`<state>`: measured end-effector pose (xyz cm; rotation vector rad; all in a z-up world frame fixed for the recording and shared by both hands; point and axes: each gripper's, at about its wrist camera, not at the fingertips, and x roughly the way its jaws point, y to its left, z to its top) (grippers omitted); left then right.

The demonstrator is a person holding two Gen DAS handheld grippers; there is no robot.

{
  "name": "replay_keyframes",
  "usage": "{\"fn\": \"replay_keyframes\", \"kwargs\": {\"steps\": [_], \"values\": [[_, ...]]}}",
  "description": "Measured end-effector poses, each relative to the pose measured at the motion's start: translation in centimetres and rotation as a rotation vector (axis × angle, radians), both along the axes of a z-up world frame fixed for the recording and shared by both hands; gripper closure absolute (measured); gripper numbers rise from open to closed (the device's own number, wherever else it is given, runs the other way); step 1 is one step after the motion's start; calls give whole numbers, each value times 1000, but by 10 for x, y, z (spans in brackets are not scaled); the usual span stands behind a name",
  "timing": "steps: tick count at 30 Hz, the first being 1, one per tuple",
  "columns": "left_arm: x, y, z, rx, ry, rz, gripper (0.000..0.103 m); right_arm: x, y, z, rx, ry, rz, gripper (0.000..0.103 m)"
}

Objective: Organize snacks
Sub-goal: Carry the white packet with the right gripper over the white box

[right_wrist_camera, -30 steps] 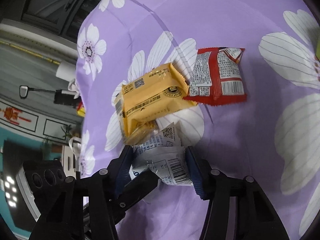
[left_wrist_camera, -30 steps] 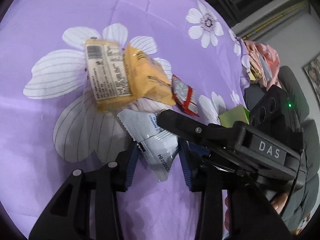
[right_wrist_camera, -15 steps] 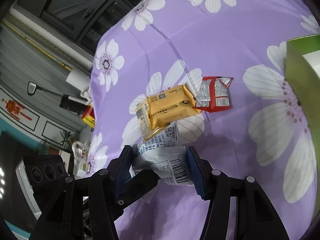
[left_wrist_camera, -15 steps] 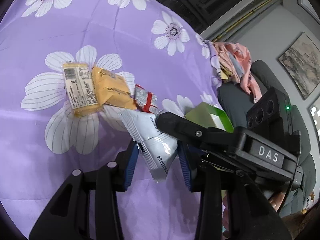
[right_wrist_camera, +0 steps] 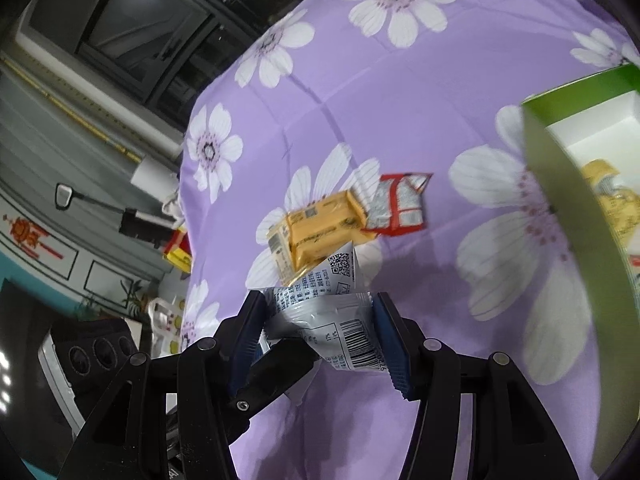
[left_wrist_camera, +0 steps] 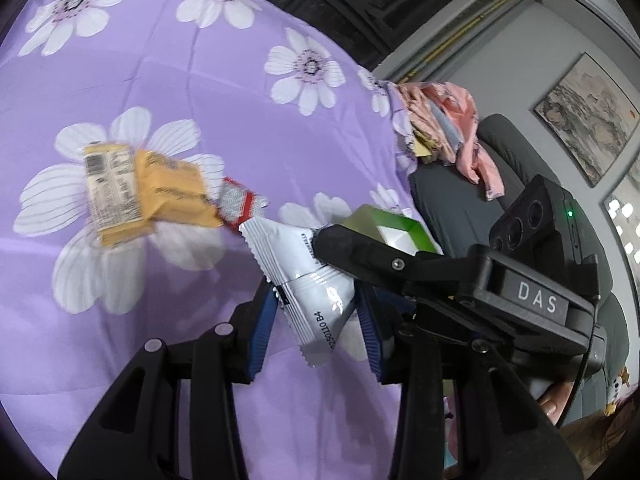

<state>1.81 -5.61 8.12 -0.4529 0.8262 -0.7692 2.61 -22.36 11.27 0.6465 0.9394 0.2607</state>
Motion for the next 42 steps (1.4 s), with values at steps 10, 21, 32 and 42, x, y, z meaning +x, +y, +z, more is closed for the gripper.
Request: {"fn": "replay_keyframes", "kwargs": {"steps": [10,21,32,42], "values": [[-4,-72,21,8,-77,-139,63,-31,-60,24,-16,-51,-206,45],[-6,-143,27,44,-103,-300,63,-67,-131,21,75,-60,-423,45],[-9,-191,15,96,-78,-406,63,-84,-174,3,121,-3,-580,45],[-8,-228,1,189,-29,-462,63,-95,-204,-19,175,60,-676,45]]}}
